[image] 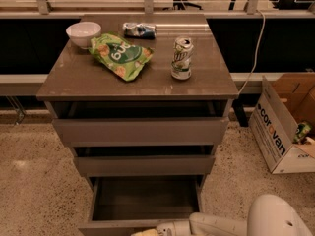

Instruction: Close bottom drawer

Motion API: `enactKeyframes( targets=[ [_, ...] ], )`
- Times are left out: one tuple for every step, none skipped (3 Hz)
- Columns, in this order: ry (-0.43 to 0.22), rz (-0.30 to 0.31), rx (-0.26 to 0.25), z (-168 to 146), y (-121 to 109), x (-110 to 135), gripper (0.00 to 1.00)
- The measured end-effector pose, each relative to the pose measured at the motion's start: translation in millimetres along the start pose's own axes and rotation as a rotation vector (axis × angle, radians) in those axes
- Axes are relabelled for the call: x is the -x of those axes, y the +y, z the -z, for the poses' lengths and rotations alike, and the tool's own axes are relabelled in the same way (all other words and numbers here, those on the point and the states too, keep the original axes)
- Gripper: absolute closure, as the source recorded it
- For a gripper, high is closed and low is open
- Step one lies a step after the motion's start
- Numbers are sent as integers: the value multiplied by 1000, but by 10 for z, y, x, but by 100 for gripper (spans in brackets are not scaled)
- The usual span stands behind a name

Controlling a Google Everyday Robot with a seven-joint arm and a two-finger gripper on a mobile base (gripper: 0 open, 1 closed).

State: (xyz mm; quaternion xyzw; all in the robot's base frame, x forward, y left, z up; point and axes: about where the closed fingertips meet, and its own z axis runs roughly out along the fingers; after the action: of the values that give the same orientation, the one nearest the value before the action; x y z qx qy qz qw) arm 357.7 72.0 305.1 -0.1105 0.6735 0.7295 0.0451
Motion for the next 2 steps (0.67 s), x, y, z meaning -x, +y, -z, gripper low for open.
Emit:
enactKeyframes(
  targets=[
    [1, -4, 2, -35, -12, -36, 83],
    [2, -5, 5, -48, -13, -42, 100]
  ],
)
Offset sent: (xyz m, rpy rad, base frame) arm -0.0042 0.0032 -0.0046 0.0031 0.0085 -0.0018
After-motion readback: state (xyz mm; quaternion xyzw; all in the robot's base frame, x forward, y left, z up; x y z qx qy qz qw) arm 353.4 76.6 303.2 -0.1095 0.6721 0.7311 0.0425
